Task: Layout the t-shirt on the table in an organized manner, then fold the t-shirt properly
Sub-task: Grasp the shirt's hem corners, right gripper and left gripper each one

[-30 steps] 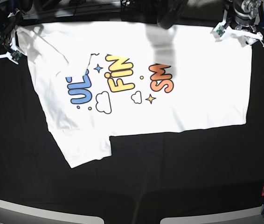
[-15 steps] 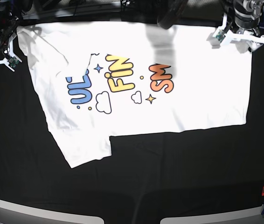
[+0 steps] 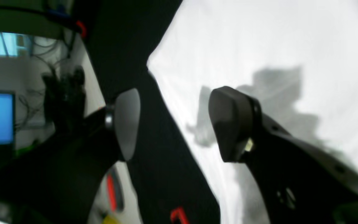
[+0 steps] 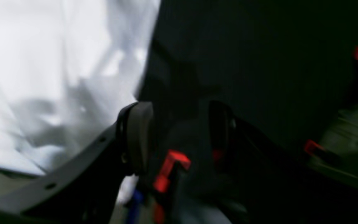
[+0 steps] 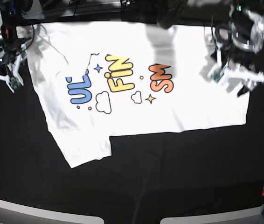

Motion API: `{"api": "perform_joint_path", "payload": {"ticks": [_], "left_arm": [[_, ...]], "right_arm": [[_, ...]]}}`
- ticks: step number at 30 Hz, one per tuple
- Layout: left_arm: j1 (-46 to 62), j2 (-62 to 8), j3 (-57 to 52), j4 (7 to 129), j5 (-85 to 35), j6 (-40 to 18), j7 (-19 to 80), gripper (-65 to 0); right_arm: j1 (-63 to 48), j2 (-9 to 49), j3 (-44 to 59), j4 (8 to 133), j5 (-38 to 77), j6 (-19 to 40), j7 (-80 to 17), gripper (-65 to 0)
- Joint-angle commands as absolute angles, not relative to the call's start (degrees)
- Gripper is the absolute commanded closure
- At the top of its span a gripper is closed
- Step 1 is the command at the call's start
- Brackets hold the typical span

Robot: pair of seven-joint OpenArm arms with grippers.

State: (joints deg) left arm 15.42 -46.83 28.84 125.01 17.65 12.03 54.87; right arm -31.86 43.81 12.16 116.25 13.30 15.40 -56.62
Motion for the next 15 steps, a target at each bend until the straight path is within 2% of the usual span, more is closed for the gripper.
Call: {"api": "perform_joint_path", "payload": {"ticks": [1, 5, 9, 12, 15], "left_arm": [[11.90, -47.13, 27.92, 124.60, 17.54, 12.14, 53.63, -36.9], [1.06, -42.52, 21.87, 116.75, 9.69, 11.05, 53.08, -36.9], [-8.82, -39.64, 12.64, 103.26, -8.91, -0.40, 48.77, -36.9], [-16.49, -39.57, 7.68, 88.47, -23.22, -9.91, 47.13, -36.9], [-24.45, -39.53, 4.19, 69.89, -34.37, -11.92, 44.88, -36.9]], "right_arm": [[-30.33, 43.79, 12.80, 116.97, 12.95, 15.00, -56.29, -28.6], [-25.85, 39.90, 12.80, 116.97, 14.15, 15.20, -56.29, -28.6], [-23.00, 37.54, 12.80, 116.97, 14.13, 15.20, -56.31, -28.6], [-21.87, 36.64, 12.80, 116.97, 14.17, 15.20, -56.29, -28.6], [-21.76, 36.67, 12.80, 116.97, 14.15, 15.20, -56.29, -28.6]]}}
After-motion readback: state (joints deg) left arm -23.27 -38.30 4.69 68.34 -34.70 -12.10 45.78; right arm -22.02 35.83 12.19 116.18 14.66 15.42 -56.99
